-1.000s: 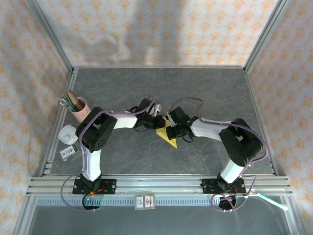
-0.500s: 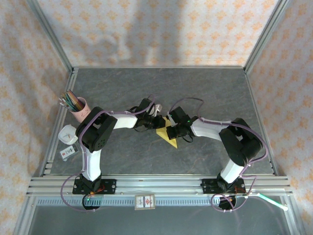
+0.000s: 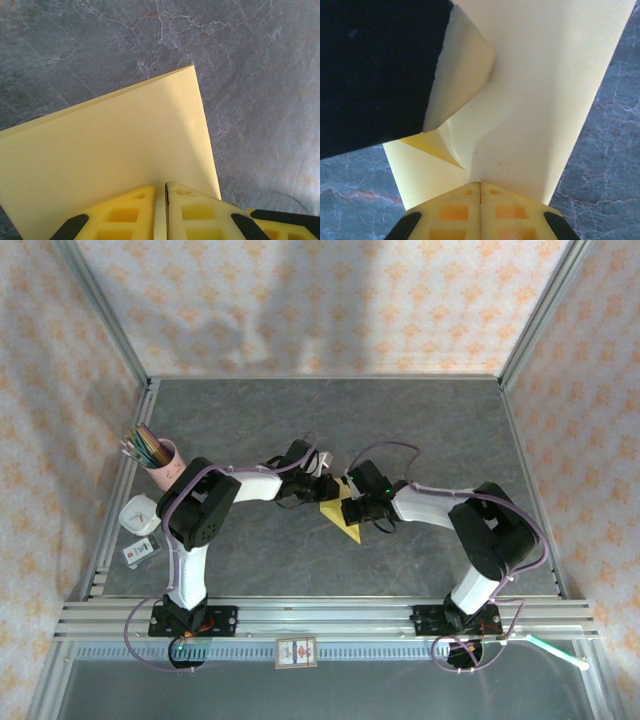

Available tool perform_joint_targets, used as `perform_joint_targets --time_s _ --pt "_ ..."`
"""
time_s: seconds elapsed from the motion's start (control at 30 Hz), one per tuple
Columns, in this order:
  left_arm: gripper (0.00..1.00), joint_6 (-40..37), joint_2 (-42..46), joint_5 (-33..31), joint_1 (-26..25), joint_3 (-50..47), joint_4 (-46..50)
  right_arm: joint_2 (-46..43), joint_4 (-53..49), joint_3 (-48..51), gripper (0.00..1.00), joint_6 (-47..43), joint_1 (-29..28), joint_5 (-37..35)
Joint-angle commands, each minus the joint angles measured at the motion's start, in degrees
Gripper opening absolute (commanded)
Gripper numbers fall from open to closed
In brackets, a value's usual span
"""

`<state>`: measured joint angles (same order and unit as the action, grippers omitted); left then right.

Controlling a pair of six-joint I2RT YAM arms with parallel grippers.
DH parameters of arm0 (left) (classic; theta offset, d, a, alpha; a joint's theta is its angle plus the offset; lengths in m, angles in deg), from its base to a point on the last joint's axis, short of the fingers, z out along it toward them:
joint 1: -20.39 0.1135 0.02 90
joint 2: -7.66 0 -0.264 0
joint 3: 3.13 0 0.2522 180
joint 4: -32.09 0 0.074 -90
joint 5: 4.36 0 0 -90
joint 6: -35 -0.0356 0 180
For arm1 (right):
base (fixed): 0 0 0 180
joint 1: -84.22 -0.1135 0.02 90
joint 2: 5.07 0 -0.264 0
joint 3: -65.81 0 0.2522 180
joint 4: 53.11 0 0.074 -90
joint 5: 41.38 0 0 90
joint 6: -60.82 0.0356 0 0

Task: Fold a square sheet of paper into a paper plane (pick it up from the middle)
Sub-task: Third fold the triangle at the center of the table.

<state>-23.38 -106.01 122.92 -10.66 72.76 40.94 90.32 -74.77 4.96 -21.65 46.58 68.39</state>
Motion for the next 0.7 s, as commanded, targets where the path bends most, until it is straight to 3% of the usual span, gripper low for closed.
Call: perform_joint_targets --time_s 0.0,0.37,0.67 --pt "0.18 0.5 -1.7 -1.6 -0.1 1.7 3.3 -0.1 -1.2 2.3 0.06 1.2 0.3 -1.4" --pt "0.27 1.6 6.1 -2.4 3.5 2.5 2.6 -0.7 1.8 3.8 0.05 2.8 0.3 0.8" --pt "0.15 8.6 18.0 -2.3 4.3 -11.4 -3.5 0.8 3.5 2.5 0.05 3.4 0.3 2.1"
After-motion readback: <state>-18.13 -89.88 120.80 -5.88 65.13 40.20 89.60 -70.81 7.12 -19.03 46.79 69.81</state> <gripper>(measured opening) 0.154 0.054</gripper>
